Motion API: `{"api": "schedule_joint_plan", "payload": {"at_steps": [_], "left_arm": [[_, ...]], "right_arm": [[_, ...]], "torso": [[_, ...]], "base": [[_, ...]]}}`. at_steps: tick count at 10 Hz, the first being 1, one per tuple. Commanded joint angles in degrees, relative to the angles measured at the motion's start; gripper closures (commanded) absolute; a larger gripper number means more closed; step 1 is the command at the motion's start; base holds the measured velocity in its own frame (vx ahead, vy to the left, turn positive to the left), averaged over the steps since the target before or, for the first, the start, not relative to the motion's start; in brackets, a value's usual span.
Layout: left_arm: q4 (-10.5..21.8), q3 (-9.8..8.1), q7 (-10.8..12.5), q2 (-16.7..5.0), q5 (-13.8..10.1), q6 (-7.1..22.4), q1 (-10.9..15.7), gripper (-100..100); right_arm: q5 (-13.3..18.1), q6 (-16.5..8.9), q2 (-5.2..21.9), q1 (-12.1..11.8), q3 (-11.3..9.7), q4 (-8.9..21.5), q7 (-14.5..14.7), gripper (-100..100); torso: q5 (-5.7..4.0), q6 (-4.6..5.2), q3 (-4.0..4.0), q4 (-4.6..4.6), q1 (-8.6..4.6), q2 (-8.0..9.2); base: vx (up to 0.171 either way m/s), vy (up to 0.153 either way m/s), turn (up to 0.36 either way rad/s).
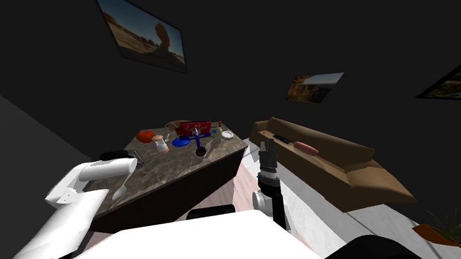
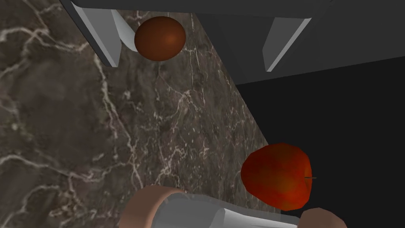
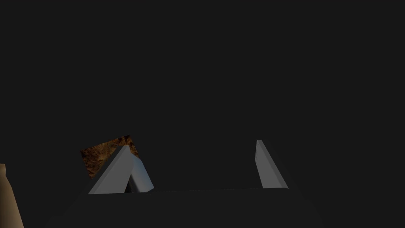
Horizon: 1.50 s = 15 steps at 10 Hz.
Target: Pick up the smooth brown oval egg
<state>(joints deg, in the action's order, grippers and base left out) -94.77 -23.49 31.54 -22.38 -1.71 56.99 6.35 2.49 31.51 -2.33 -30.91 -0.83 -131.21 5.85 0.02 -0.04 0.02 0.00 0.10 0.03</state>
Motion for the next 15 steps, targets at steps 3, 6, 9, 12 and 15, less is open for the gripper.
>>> {"api": "schedule_joint_plan", "payload": {"at_steps": [3,6,9,12,15], "left_arm": [[1.27,-1.23,0.26,-1.39,-0.38,5.6,0.26,-100],[2.6,-2.07,0.47,-2.46,-0.6,9.64,0.55,-100],[3.66,-2.74,0.69,-3.36,-0.76,12.76,0.76,-100],[5.03,-3.29,0.96,-3.96,-0.94,15.53,0.63,-100],[6.4,-3.94,-0.79,-3.66,-1.31,13.44,1.04,-100]], "right_arm": [[0.0,0.0,0.0,0.0,0.0,0.0,0.0,0],[0.0,0.0,0.0,0.0,0.0,0.0,0.0,0],[0.0,0.0,0.0,0.0,0.0,0.0,0.0,0],[0.0,0.0,0.0,-0.01,0.0,0.0,0.0,0],[0.0,0.0,0.0,-0.01,0.0,0.0,0.0,0]], "torso": [[0.0,-0.01,0.01,0.0,0.0,0.01],[0.01,-0.02,-0.01,0.0,0.02,-0.03],[0.01,-0.02,-0.01,0.0,0.03,-0.01],[0.02,-0.02,-0.03,-0.01,0.06,-0.06],[-0.01,-0.03,-0.01,0.0,-0.06,-0.02]], "base": [[-0.003,0.021,-0.082],[0.006,0.027,-0.071],[0.003,0.029,-0.046],[0.012,0.035,-0.05],[0.011,0.0,0.029]]}}
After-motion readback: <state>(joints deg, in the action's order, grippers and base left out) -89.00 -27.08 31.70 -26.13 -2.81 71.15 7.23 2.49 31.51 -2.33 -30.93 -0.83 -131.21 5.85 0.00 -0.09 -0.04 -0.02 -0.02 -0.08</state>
